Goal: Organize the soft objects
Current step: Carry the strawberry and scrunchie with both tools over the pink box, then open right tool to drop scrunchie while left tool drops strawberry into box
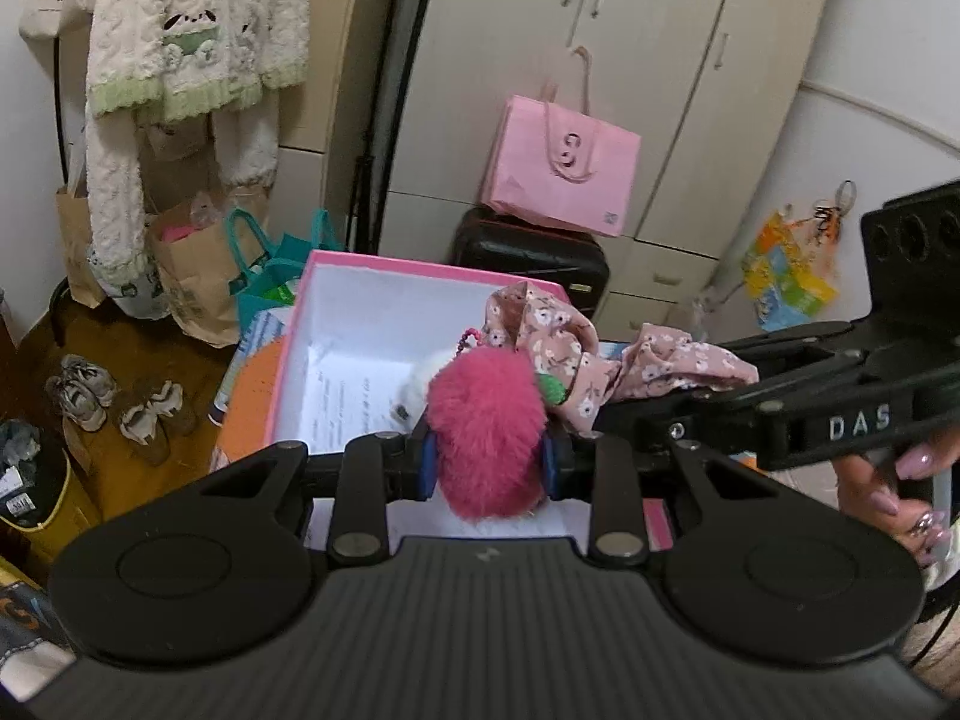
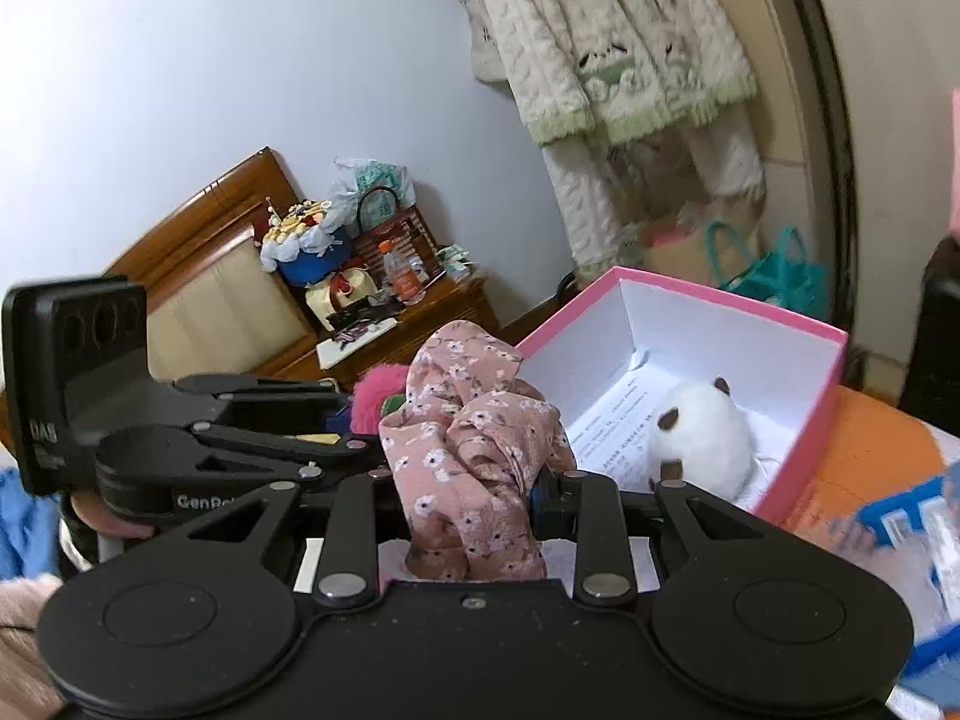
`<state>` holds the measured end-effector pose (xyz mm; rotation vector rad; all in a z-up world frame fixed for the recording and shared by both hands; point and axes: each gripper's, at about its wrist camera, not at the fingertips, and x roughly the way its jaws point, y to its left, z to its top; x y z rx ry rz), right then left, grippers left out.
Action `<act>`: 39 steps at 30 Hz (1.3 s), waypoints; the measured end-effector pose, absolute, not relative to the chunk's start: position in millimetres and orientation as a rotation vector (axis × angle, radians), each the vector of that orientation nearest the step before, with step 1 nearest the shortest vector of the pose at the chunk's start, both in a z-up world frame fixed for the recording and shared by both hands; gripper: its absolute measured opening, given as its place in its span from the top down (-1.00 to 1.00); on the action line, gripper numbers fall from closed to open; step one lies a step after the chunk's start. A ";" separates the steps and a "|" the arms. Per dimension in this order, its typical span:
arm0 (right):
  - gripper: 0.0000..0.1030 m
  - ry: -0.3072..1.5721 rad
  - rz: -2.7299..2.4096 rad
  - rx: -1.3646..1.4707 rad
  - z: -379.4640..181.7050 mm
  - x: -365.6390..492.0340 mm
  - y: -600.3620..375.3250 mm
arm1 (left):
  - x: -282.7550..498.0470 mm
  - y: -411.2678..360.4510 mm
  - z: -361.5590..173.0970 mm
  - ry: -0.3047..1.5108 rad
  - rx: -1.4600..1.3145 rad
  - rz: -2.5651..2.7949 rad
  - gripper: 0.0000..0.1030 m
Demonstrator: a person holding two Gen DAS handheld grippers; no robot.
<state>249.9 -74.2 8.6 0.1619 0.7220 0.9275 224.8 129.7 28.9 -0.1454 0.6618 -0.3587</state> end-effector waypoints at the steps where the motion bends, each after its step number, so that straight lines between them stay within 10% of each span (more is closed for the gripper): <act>1: 0.33 0.744 0.937 0.178 6.7 259.7 -73.2 | 232.9 130.9 26.6 0.665 -0.142 -0.350 0.42; 21: 0.30 0.979 0.752 0.141 -40.8 407.8 -15.3 | 337.2 108.8 -23.1 0.867 0.145 -0.265 0.39; 30: -0.26 0.983 0.725 0.055 -48.3 417.2 4.4 | 338.8 99.1 -24.0 0.881 0.176 -0.253 0.14; 39: -0.38 0.907 0.724 0.058 -23.9 390.7 -16.7 | 305.7 110.6 -4.0 0.855 0.117 -0.277 -0.13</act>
